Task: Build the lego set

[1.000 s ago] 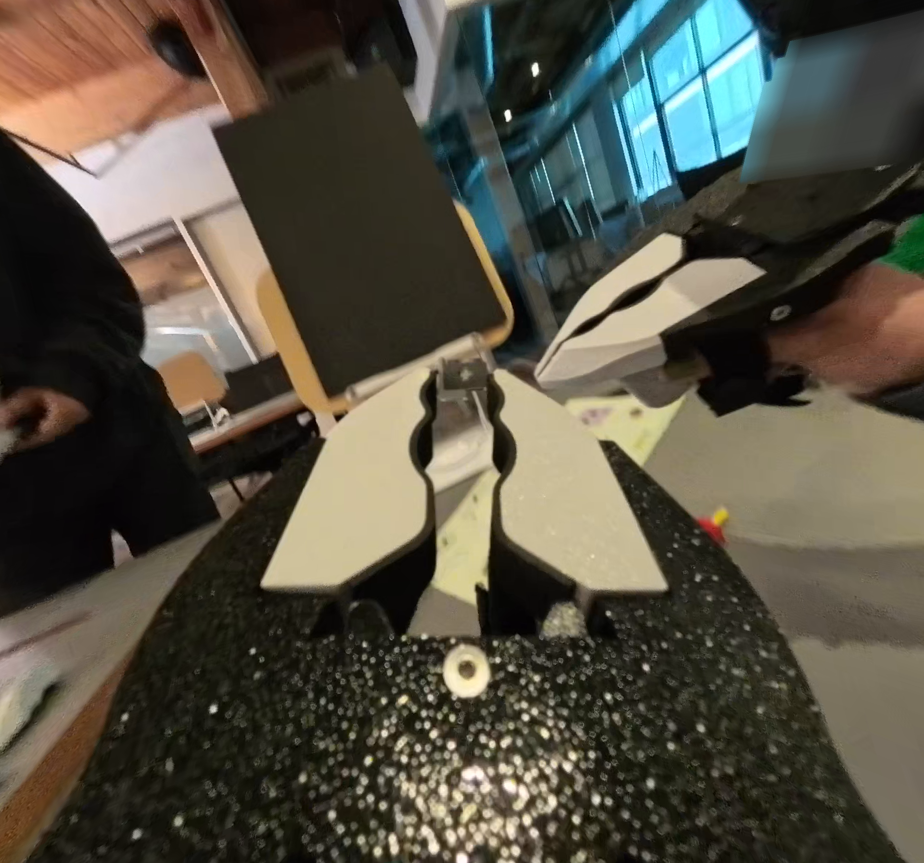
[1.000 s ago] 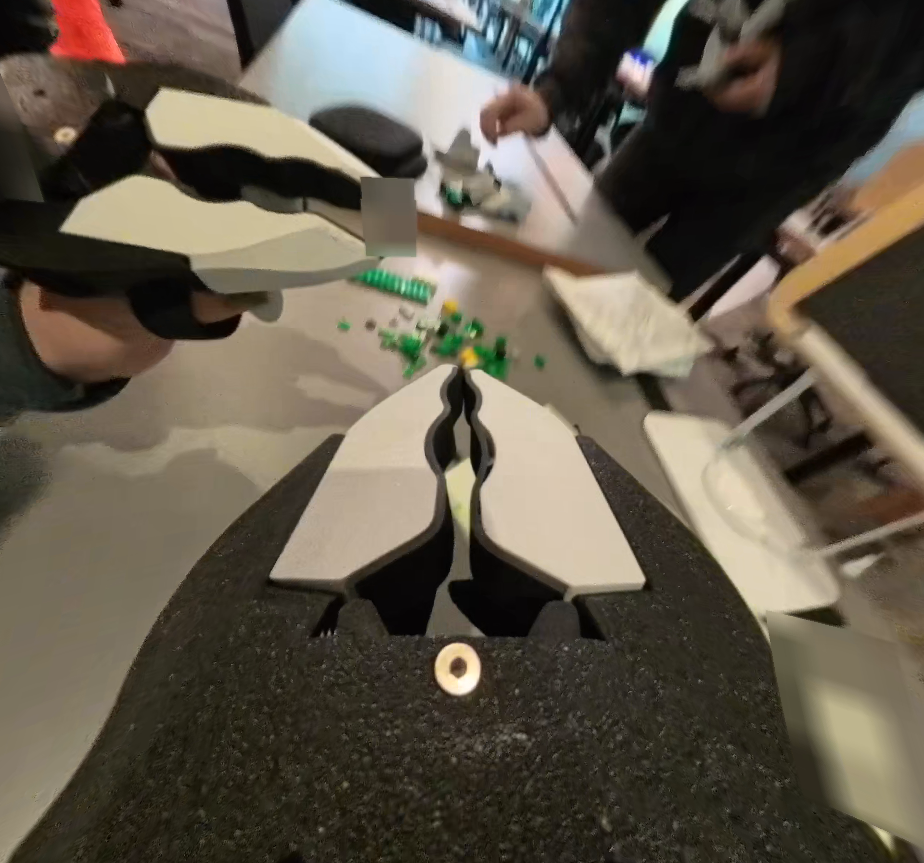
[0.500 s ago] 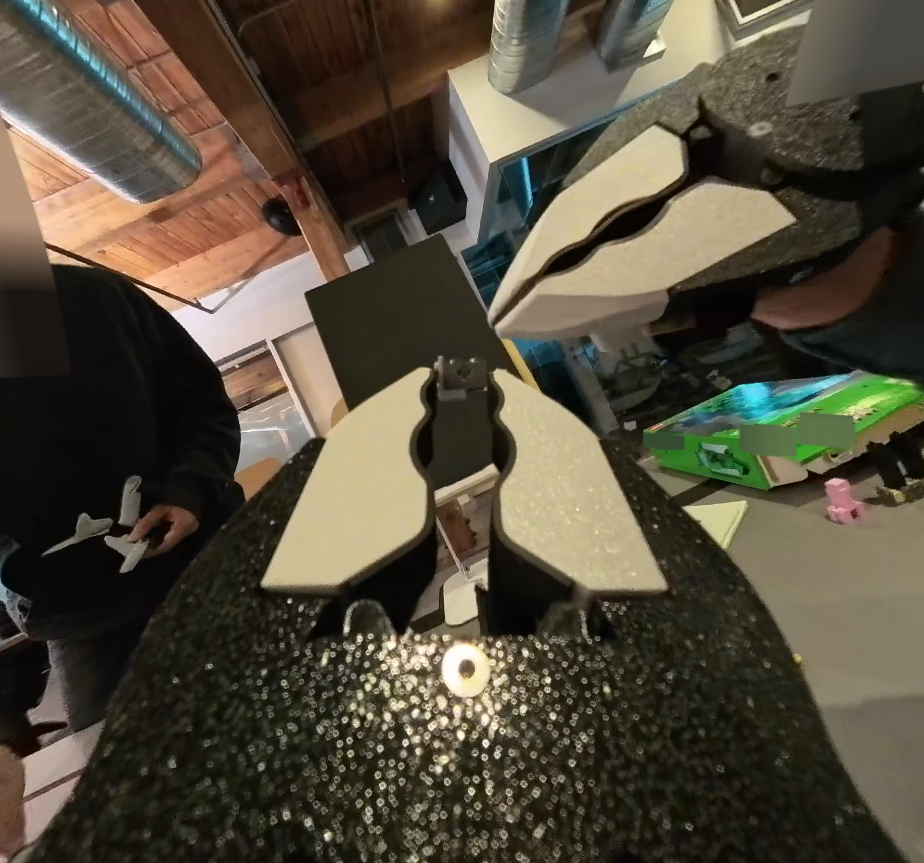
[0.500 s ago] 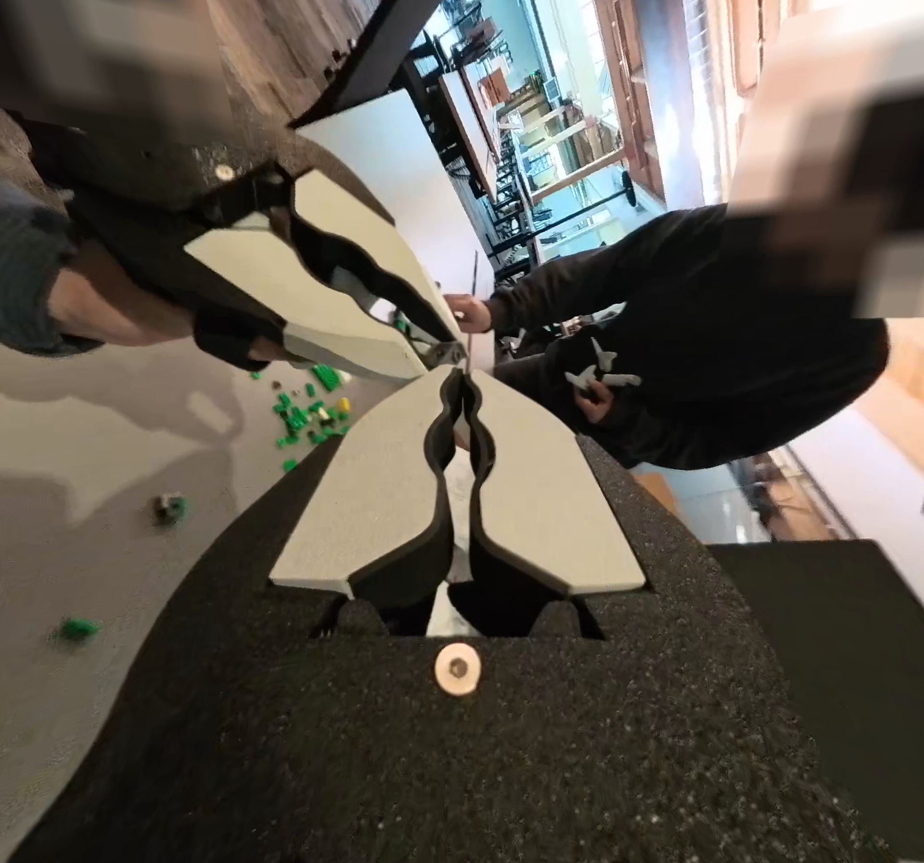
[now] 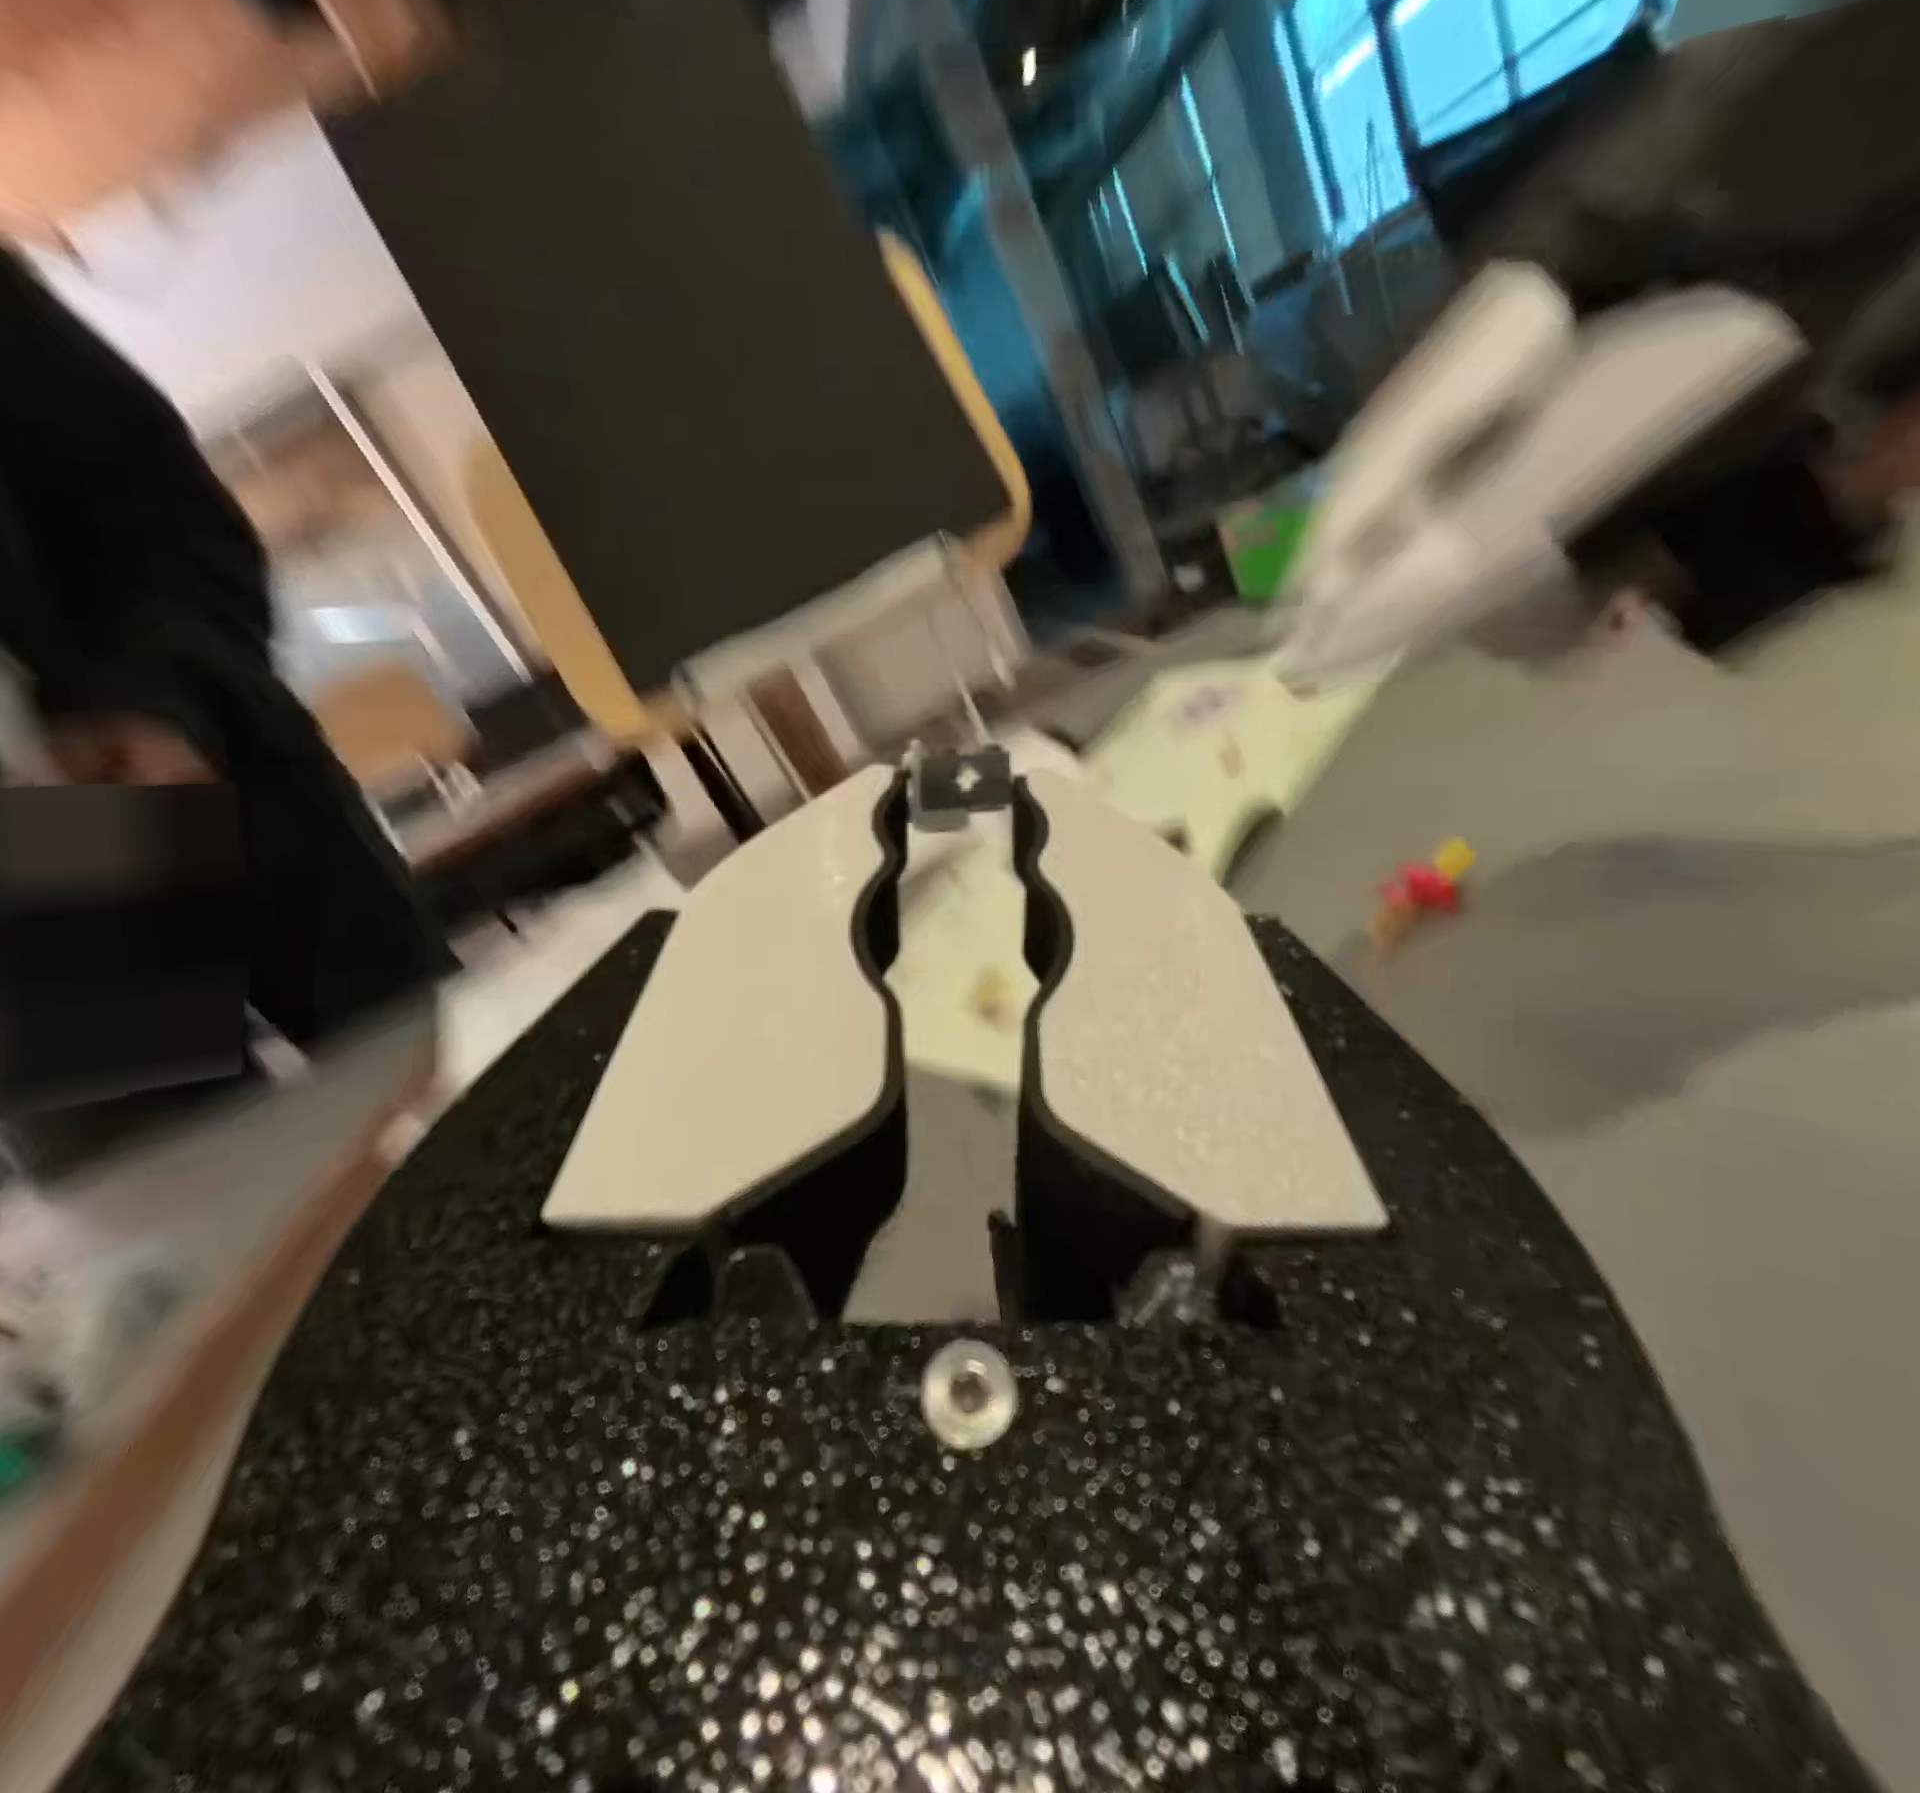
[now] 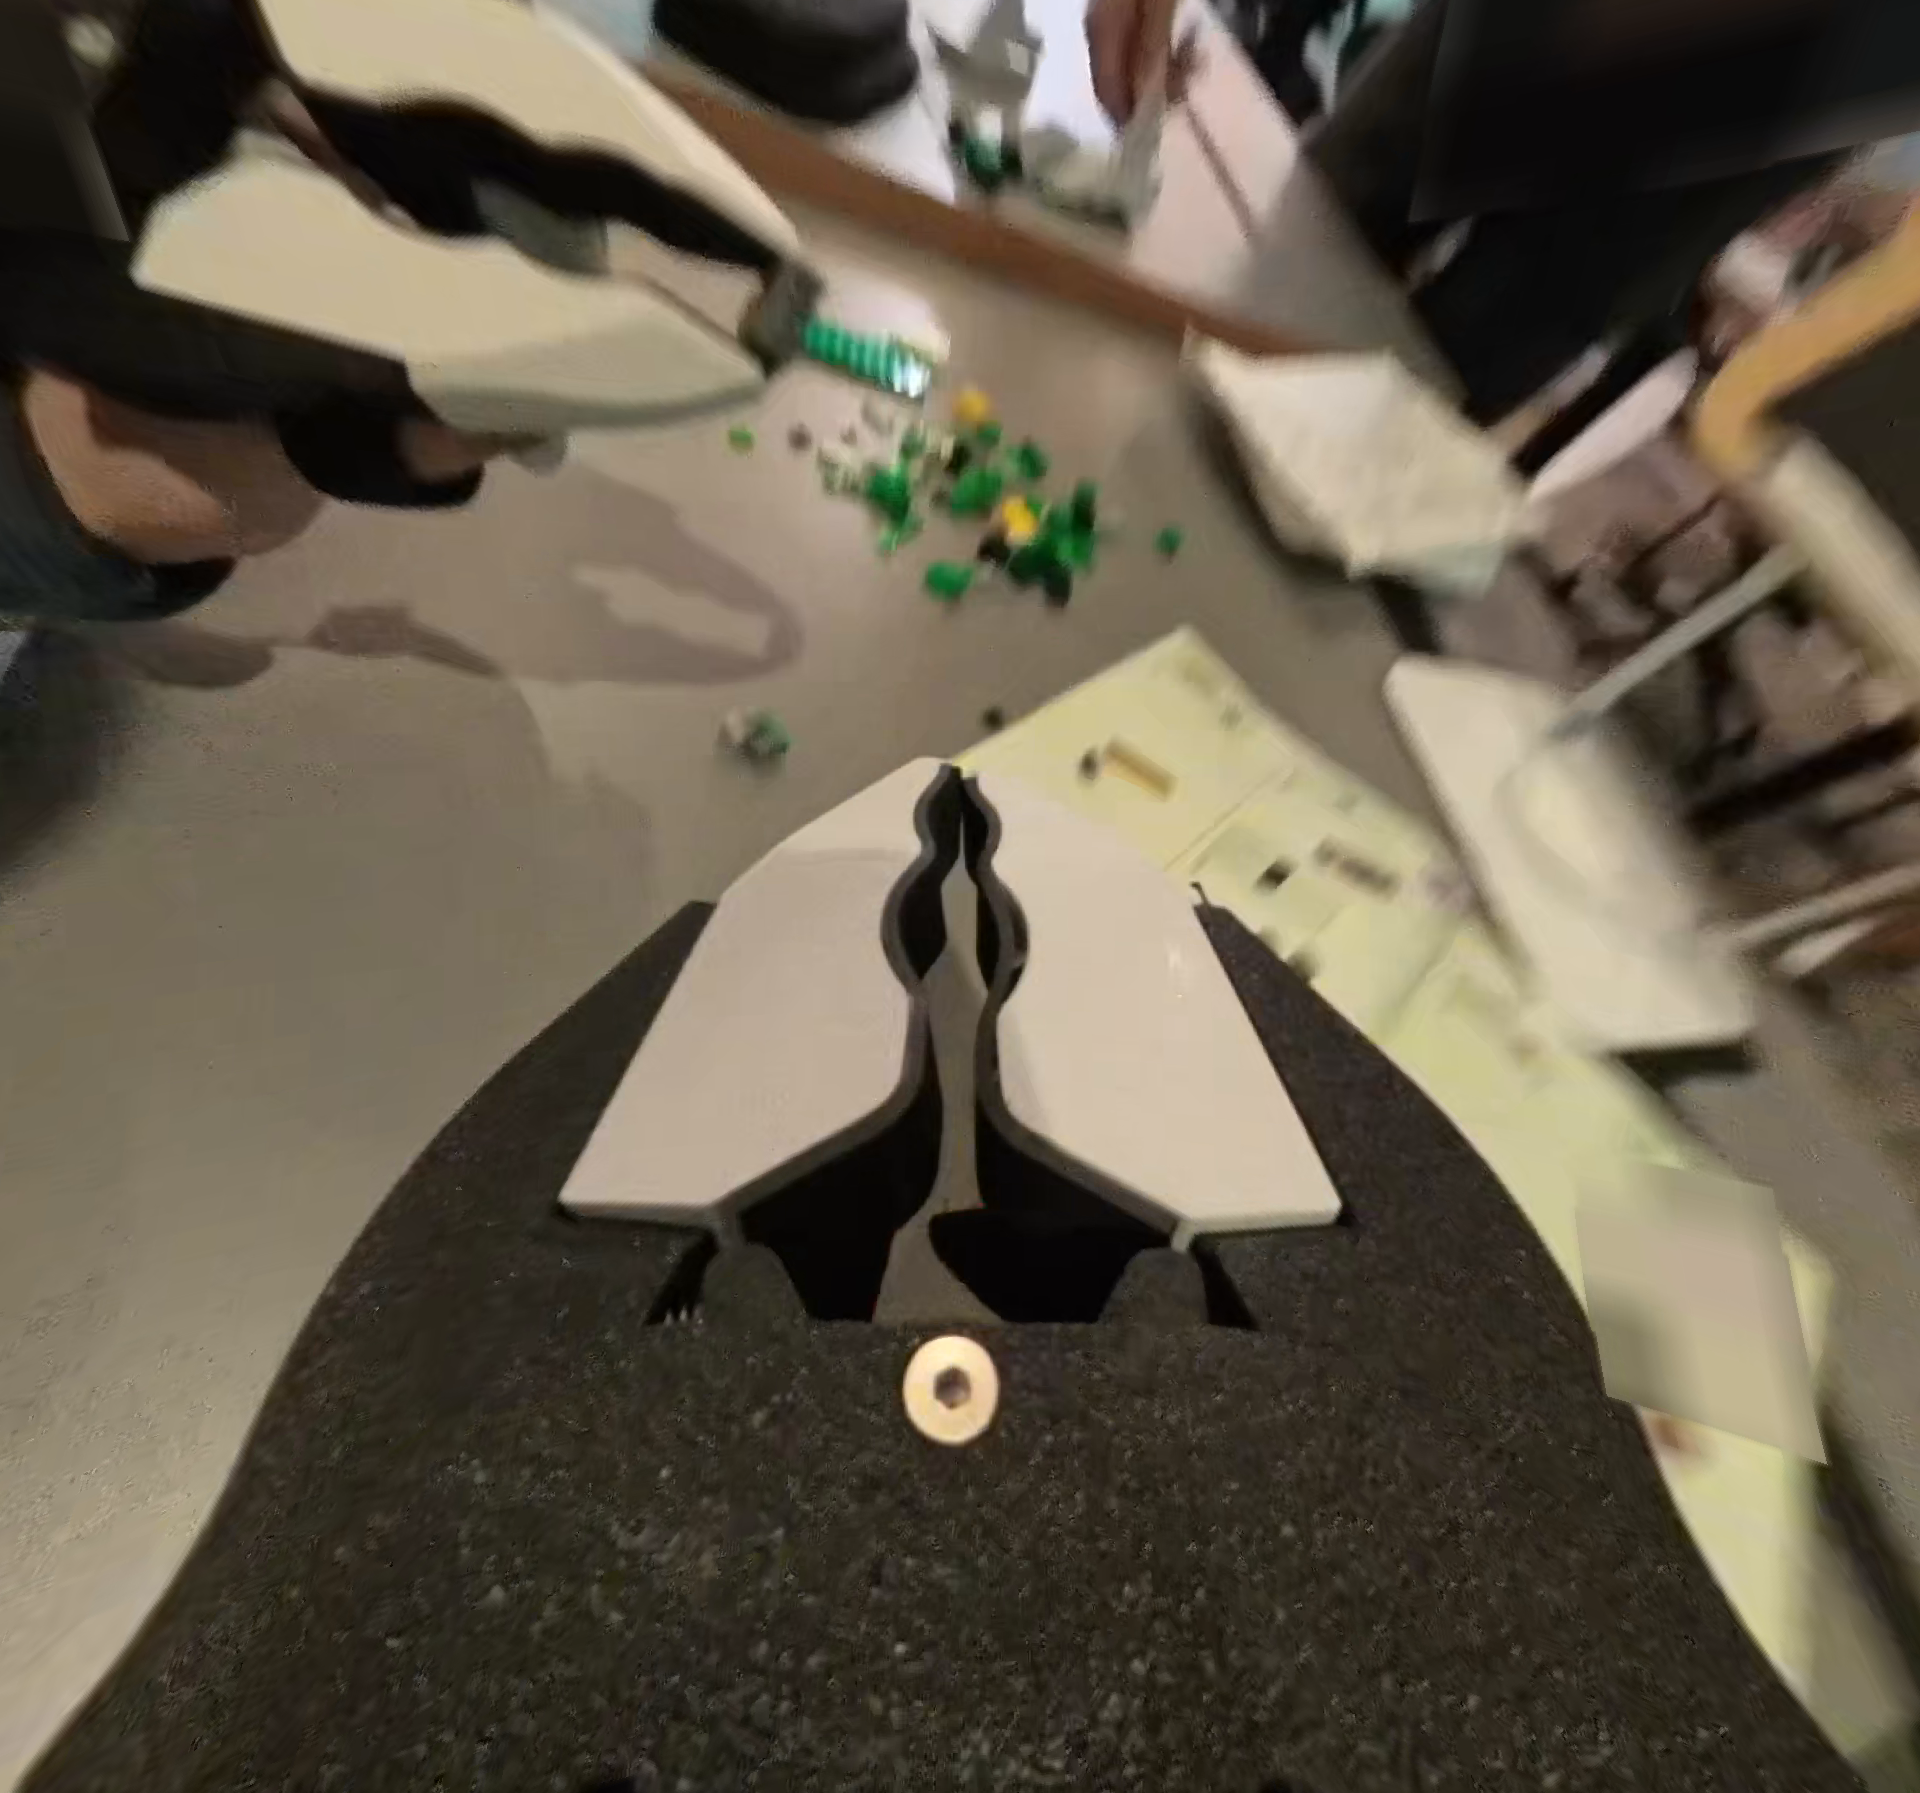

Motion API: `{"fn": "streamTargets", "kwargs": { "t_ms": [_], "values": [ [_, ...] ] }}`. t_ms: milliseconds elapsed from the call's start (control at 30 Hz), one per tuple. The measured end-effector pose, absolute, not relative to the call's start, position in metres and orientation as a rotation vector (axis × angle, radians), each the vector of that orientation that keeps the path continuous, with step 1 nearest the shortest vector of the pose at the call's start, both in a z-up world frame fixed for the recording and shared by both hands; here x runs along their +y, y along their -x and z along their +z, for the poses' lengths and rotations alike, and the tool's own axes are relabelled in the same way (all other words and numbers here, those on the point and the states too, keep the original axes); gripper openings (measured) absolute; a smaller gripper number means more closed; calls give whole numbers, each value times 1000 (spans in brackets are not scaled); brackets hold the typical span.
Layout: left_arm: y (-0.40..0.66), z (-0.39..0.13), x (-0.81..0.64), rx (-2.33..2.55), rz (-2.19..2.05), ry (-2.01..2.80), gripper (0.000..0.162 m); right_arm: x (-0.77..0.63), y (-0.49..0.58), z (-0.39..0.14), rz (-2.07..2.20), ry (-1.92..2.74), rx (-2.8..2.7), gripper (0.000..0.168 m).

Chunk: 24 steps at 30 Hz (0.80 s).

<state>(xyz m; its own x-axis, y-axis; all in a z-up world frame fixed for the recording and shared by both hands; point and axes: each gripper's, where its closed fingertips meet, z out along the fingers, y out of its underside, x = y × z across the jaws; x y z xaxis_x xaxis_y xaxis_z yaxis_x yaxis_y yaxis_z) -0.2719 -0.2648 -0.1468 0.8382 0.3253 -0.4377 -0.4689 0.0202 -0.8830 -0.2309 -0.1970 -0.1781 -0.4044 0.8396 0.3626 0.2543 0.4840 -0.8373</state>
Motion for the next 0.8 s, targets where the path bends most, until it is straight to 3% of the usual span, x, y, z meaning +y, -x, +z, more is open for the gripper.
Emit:
{"fn": "streamTargets", "kwargs": {
  "t_ms": [200,800],
  "values": [
    [273,-176,-255,107,577,1474,19,-216,209,-275,1059,1441,-1937,11],
    [265,-189,-253,186,551,1518,19,-220,221,-299,718,1653,-1780,17]
  ]
}}
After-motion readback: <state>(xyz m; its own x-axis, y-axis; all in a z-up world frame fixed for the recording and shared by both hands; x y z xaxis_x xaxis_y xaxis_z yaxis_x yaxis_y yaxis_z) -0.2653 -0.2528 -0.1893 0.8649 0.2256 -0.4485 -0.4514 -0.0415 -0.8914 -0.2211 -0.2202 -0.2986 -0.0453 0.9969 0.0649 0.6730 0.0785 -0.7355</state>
